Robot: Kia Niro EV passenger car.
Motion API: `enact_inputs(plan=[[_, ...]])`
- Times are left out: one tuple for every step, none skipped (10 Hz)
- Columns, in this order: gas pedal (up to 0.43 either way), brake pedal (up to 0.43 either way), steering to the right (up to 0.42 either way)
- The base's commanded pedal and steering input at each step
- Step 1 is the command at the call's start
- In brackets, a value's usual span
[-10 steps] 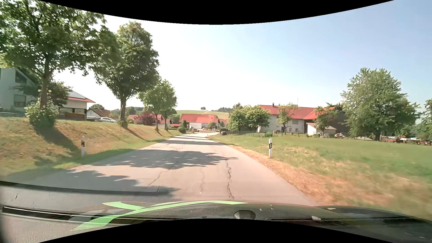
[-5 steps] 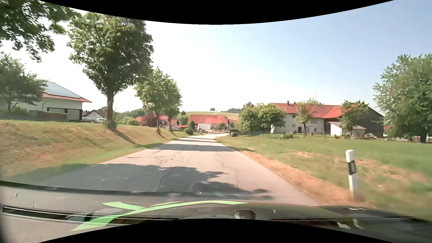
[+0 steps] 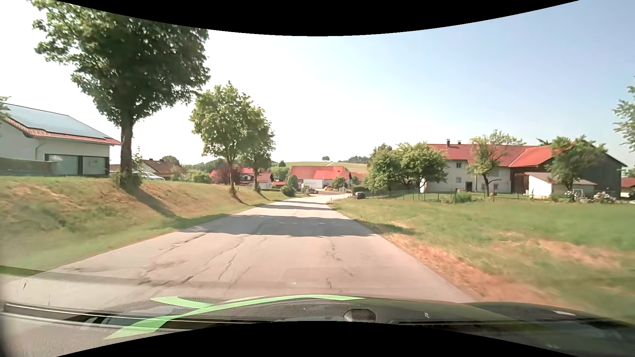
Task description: Follow the waypoints while adhering to traffic rules and regulations
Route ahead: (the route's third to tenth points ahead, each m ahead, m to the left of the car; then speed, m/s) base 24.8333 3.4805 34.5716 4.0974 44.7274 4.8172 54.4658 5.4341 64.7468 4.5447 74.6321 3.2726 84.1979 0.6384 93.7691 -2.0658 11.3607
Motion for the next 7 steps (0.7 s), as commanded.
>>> enact_inputs(plan=[[0.067,0.0,-0.04],[0.067,0.0,-0.038],[0.067,0.0,-0.036],[0.067,0.0,-0.033],[0.067,0.0,-0.033],[0.079,0.0,-0.031],[0.079,0.0,-0.03]])
